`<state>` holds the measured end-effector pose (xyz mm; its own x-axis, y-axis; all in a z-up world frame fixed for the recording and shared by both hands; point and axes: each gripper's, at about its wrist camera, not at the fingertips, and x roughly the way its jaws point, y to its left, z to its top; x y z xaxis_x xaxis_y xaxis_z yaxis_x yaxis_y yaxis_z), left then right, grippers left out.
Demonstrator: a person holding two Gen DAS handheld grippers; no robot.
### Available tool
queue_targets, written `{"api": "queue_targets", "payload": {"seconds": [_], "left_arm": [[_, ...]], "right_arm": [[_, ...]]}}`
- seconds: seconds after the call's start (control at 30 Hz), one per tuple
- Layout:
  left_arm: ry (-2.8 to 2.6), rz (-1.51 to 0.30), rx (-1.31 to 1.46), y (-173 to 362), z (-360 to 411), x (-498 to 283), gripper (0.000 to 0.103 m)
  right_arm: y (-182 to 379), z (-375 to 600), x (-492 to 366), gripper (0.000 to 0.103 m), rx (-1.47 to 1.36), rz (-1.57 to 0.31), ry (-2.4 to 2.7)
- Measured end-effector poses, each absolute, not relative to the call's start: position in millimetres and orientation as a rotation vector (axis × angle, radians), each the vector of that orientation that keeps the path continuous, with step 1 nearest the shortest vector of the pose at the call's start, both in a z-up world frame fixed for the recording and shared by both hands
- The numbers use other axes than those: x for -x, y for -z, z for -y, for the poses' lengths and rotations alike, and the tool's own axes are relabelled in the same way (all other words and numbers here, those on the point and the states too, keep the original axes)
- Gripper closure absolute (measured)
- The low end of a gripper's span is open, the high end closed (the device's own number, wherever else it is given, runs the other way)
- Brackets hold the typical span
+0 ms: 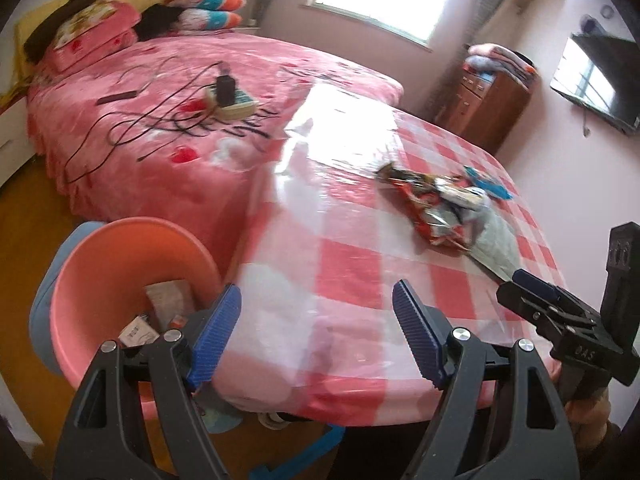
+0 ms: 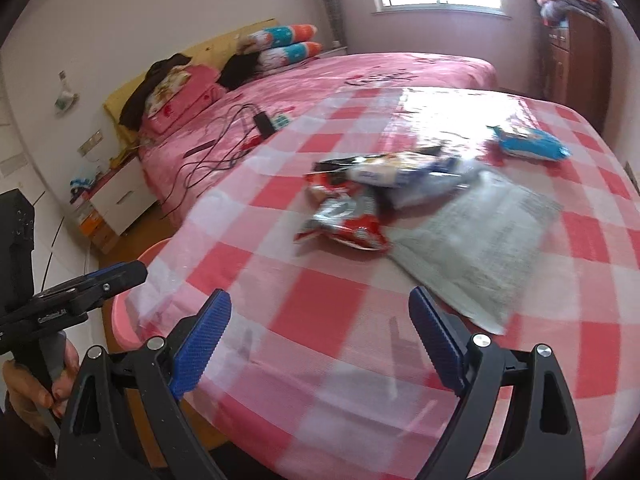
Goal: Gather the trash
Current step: 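Move both tools back over the table toward the remaining trash, then grasp the yellow Vinda tissue pack with the left gripper while the right approaches the blue wipes packet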
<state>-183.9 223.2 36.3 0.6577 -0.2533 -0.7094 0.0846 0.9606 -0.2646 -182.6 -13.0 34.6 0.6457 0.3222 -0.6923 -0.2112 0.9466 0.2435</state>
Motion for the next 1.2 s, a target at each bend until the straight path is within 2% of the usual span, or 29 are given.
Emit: {"api": "queue_targets", "payload": {"seconds": [0.33, 0.63, 1.1, 1.2], "left_arm": [[0.386, -0.856, 0.116, -60, -159, 168, 0.024], [0.515, -0.898, 0.061, -74, -102, 120, 0.024], [0.488, -0.965, -0.033, -52, -43, 42, 0.024], [0.46, -0.969, -0.046, -45, -37, 34, 0.027]], "right_arm": [[-36, 84, 188, 0.013, -0.255, -0.823, -0.195], [-40, 139, 170, 0.013, -0.33, -0.838, -0.124], [-52, 206, 97, 0.013, -0.305, -0.838, -0.052], [-49, 216, 74, 0.013, -0.294, -0.847, -0.043]]}}
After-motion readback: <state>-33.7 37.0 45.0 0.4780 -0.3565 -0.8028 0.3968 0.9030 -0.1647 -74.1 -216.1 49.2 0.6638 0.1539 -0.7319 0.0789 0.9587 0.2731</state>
